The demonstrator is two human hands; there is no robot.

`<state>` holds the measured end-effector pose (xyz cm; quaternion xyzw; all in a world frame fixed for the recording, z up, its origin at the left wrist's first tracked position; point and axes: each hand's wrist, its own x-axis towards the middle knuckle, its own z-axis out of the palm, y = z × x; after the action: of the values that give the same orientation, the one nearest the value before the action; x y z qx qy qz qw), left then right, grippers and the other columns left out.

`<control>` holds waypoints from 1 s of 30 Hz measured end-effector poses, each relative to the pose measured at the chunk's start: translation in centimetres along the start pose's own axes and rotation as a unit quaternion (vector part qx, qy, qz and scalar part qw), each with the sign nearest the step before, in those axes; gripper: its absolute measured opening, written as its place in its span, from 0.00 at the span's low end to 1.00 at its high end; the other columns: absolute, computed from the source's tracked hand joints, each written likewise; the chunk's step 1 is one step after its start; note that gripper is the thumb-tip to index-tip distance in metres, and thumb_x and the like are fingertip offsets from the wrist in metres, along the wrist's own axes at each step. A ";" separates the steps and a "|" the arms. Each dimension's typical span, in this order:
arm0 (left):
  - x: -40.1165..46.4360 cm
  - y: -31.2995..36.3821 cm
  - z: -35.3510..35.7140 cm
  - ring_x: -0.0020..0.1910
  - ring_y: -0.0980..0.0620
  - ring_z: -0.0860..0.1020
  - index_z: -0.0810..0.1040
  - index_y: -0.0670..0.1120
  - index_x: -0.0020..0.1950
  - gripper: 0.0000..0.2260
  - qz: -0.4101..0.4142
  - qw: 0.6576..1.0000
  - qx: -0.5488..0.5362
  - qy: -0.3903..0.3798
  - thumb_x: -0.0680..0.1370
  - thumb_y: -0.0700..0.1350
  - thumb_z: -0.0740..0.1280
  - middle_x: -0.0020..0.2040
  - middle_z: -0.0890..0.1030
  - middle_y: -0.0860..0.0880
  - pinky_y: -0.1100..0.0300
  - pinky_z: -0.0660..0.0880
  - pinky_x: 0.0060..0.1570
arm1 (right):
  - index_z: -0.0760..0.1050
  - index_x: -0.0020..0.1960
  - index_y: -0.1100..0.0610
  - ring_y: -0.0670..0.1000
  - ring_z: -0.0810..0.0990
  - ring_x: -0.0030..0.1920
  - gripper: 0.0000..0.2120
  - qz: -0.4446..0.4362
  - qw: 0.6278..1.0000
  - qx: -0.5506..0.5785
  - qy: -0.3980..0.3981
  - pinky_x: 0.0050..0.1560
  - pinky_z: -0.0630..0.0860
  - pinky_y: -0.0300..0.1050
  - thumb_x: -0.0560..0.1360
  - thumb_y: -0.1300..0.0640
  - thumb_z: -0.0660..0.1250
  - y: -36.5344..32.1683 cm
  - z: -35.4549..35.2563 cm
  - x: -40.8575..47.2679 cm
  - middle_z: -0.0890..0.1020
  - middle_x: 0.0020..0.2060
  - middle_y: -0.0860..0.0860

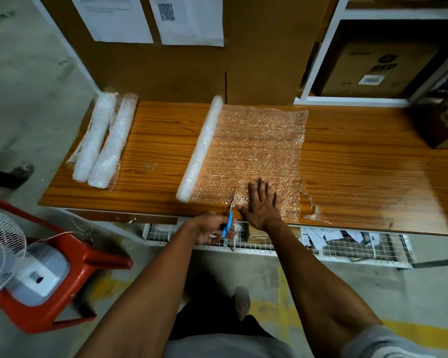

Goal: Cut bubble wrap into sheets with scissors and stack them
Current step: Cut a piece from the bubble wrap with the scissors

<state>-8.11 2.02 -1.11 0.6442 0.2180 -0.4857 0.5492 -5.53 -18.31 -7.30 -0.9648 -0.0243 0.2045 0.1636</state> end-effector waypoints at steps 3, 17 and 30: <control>0.3 -0.1 0.1 0.50 0.53 0.86 0.80 0.43 0.64 0.14 0.006 1.000 -0.011 0.008 0.83 0.50 0.67 0.54 0.88 0.45 0.64 0.71 0.38 | 0.36 0.85 0.50 0.60 0.30 0.82 0.36 -0.007 0.999 -0.009 0.034 0.80 0.36 0.68 0.85 0.34 0.43 0.0 0.0 0.3 0.33 0.83 0.56; 1.8 -0.2 0.4 0.54 0.45 0.86 0.83 0.40 0.56 0.07 0.031 0.998 -0.024 0.046 0.83 0.40 0.67 0.53 0.87 0.40 0.64 0.71 0.35 | 0.32 0.84 0.52 0.59 0.30 0.82 0.35 -0.018 0.996 -0.073 0.057 0.80 0.38 0.69 0.84 0.35 0.35 1.3 0.6 1.4 0.32 0.83 0.53; 2.2 2.8 0.3 0.59 0.49 0.84 0.82 0.50 0.63 0.11 0.017 1.000 -0.008 0.016 0.83 0.52 0.66 0.58 0.86 0.41 0.64 0.66 0.34 | 0.32 0.85 0.51 0.60 0.31 0.82 0.36 -0.015 0.997 -0.064 0.049 0.80 0.36 0.68 0.84 0.34 0.39 1.4 0.6 1.6 0.31 0.82 0.54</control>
<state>-5.04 0.32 -1.61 0.6515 0.2196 -0.4640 0.5587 -4.31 -19.27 -8.94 -0.9817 -0.0438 0.1523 0.1055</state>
